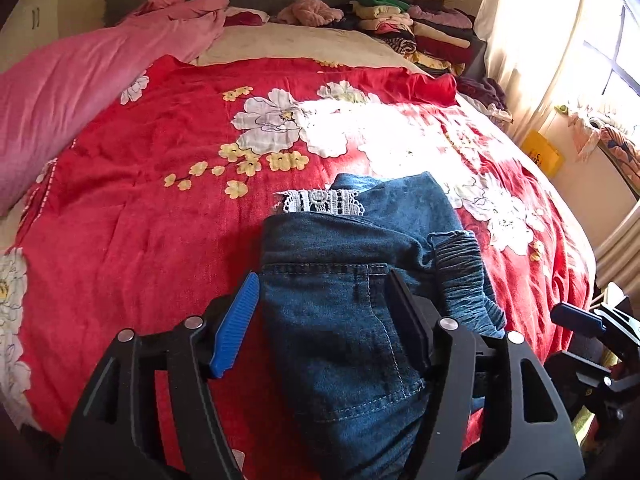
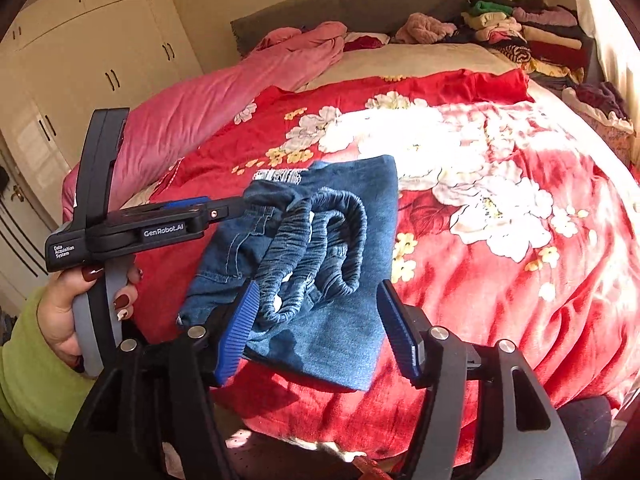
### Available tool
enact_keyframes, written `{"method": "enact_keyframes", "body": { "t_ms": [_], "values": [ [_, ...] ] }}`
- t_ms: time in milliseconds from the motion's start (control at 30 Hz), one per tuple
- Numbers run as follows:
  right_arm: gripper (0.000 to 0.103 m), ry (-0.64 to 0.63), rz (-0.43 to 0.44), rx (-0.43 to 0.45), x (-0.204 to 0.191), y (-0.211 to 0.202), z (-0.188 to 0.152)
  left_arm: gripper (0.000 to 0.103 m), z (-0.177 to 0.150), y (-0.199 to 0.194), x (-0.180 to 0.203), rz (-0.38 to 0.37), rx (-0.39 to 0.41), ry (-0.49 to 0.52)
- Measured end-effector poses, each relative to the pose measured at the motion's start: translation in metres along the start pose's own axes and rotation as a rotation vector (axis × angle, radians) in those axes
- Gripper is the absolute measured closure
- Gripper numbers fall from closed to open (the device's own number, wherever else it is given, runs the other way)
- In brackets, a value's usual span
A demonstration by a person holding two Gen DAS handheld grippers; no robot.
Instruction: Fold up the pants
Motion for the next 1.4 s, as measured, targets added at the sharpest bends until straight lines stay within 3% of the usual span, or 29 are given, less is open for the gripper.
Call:
{"method": "enact_keyframes", "body": {
  "t_ms": [167,367,667,900,1067,1200,1267,1333,1400],
  "values": [
    [0.032,-0.019,-0.038,0.043,0.005,-0.011,0.012,0.027,0.004,-0.018,0.001,-0.003,0.036,-0.007],
    [0.025,-0.039,-0.069,0.056,0.011,-0.010,0.021,0.018,0.003,-0.027,0.000,0.002,0.056,-0.007],
    [0.024,-0.035,-0.091,-0.029,0.033,0.033,0.024,0.018,-0.014,-0.002,-0.012,0.010,0.001,-0.038],
    [0.025,0.004,-0.034,-0.136,0.041,0.081,0.019,0.018,-0.025,0.024,-0.013,0.002,-0.045,-0.049],
    [0.029,0.049,0.057,-0.193,0.040,0.103,0.012,0.018,-0.031,0.040,-0.015,-0.010,-0.073,-0.062],
    [0.029,0.069,0.095,-0.202,0.039,0.111,0.011,0.031,-0.032,0.047,-0.011,-0.033,-0.069,-0.069],
    [0.033,0.052,0.103,-0.199,0.035,0.114,0.011,0.055,-0.031,0.048,-0.004,-0.062,-0.065,-0.059],
    [0.071,0.055,0.169,-0.206,0.026,0.115,0.012,0.063,-0.030,0.046,0.002,-0.041,-0.054,-0.021],
    [0.076,0.023,0.143,-0.176,0.021,0.110,0.016,0.077,-0.026,0.041,0.006,-0.030,-0.034,0.002]
  ]
}}
Point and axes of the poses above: each gripper's, at about its wrist camera, not at the fingertips, and y roughly the way its jaws point, x to its right, z to its top, the point moved 9 cm from there along y, roughly the way its jaws point, and after that the axes turned 2 degrees about -z, right-handed, at the moved point
